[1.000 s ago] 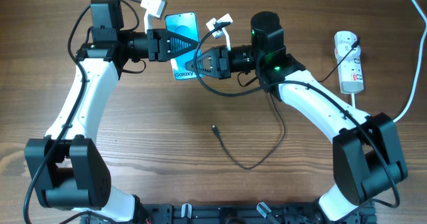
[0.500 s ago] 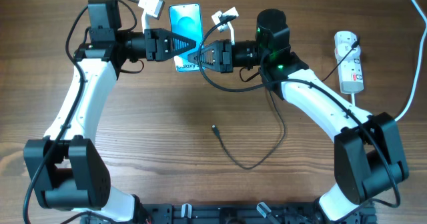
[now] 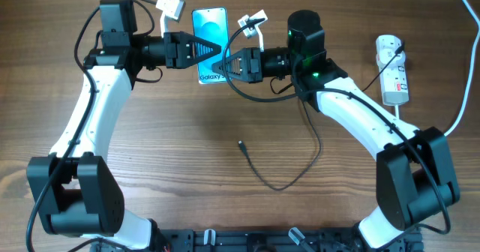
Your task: Plug charger to phone and switch on socket
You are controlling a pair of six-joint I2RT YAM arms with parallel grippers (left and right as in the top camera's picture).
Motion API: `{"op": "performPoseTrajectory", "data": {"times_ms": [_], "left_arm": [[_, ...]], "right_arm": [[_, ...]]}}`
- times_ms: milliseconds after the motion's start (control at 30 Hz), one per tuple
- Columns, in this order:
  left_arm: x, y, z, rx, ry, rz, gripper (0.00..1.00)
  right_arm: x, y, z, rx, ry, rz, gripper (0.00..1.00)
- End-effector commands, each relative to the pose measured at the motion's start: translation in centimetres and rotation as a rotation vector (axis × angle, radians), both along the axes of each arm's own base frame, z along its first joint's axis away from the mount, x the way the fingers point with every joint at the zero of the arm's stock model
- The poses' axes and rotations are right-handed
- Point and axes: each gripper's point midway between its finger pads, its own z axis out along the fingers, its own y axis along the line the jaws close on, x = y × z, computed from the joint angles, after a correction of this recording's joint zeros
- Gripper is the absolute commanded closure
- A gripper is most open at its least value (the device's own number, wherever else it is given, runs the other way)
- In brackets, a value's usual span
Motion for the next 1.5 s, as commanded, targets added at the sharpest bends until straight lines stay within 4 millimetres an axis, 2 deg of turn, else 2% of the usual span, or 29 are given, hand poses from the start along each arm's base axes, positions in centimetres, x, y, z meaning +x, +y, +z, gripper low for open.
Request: {"op": "performPoseTrajectory", "data": {"times_ms": [0, 67, 133, 167, 267, 433, 500, 567, 600, 633, 667, 700, 767, 833, 900, 933, 1033, 1100, 1167, 1200, 1267, 1433, 1467], "left_arm": [[-1.6, -0.7, 2.1, -0.033, -0.051, -0.057, 0.48], [-1.4, -0.8, 1.9, -0.024, -0.051, -0.048, 0.57], [-1.3, -0.8, 1.8, -0.017, -0.051, -0.040, 0.59], [-1.3, -0.8, 1.8, -0.017, -0.051, -0.040, 0.67], [-1.2, -0.8, 1.8, -0.014, -0.051, -0.037, 0.71], [-1.0, -0.8, 1.6, -0.001, -0.051, -0.022, 0.85], [-0.5, -0.7, 1.2, 0.024, -0.051, 0.007, 0.92], [0.1, -0.7, 0.7, 0.052, -0.049, 0.039, 0.95], [0.7, -0.5, 0.1, 0.085, -0.040, 0.077, 0.96], [1.3, -0.3, -0.8, 0.127, -0.021, 0.121, 0.96], [2.3, 0.3, -2.5, 0.209, 0.022, 0.201, 0.96], [2.7, 0.8, -3.7, 0.268, 0.059, 0.251, 0.96], [3.2, 2.3, -6.7, 0.411, 0.147, 0.355, 0.96], [2.9, 3.9, -10.1, 0.603, 0.237, 0.450, 0.96], [2.2, 4.7, -12.1, 0.736, 0.273, 0.492, 0.96], [1.6, 5.1, -13.3, 0.836, 0.293, 0.514, 0.96], [-1.0, 5.5, -15.7, 1.029, 0.397, 0.553, 0.96], [-2.8, 5.9, -17.3, 1.180, 0.427, 0.599, 0.96], [-3.5, 6.0, -18.3, 1.250, 0.429, 0.633, 0.96], [-3.9, 5.9, -18.9, 1.270, 0.443, 0.645, 0.96], [-4.5, 4.8, -20.7, 1.284, 0.463, 0.630, 0.96], [-5.3, 3.6, -25.1, 1.387, 0.482, 0.554, 0.96], [-5.4, 3.6, -25.5, 1.397, 0.482, 0.549, 0.96]], "right_arm": [[0.3, -0.4, -0.2, -0.010, 0.019, -0.016, 0.96], [0.0, -0.4, -0.2, -0.008, 0.028, 0.004, 0.96], [-0.3, -0.4, -0.2, -0.003, 0.031, 0.020, 0.96], [-0.3, -0.4, -0.2, -0.003, 0.032, 0.020, 0.96], [-0.4, -0.5, -0.5, -0.013, 0.056, 0.020, 0.96], [-0.8, -0.6, -1.2, -0.035, 0.089, 0.026, 0.96], [-1.2, -0.6, -1.1, -0.027, 0.094, 0.051, 0.96], [-1.6, -0.6, -1.0, -0.020, 0.097, 0.073, 0.95], [-1.6, -0.7, -0.9, -0.018, 0.098, 0.077, 0.91], [-1.5, -0.8, -1.0, -0.019, 0.098, 0.075, 0.86], [-1.4, -1.0, -1.0, -0.021, 0.104, 0.069, 0.77], [-1.3, -1.1, -1.1, -0.022, 0.106, 0.065, 0.73], [-0.7, -1.7, -1.1, -0.022, 0.099, 0.047, 0.52], [-0.1, -2.4, -1.5, -0.033, 0.081, 0.024, 0.40], [0.6, -3.1, -2.6, -0.069, 0.074, -0.015, 0.32], [1.2, -3.8, -4.1, -0.126, 0.068, -0.065, 0.17], [2.8, -7.0, -10.5, -0.420, 0.206, -0.297, 0.08], [2.7, -10.9, -15.0, -0.687, 0.295, -0.462, 0.06], [1.9, -12.8, -16.7, -0.807, 0.334, -0.511, 0.05], [1.6, -13.7, -17.3, -0.858, 0.348, -0.532, 0.01], [2.0, -15.1, -17.9, -0.929, 0.331, -0.587, 0.00], [2.6, -15.9, -18.0, -0.962, 0.315, -0.635, 0.00], [2.6, -15.9, -18.0, -0.962, 0.315, -0.635, 0.00]]}}
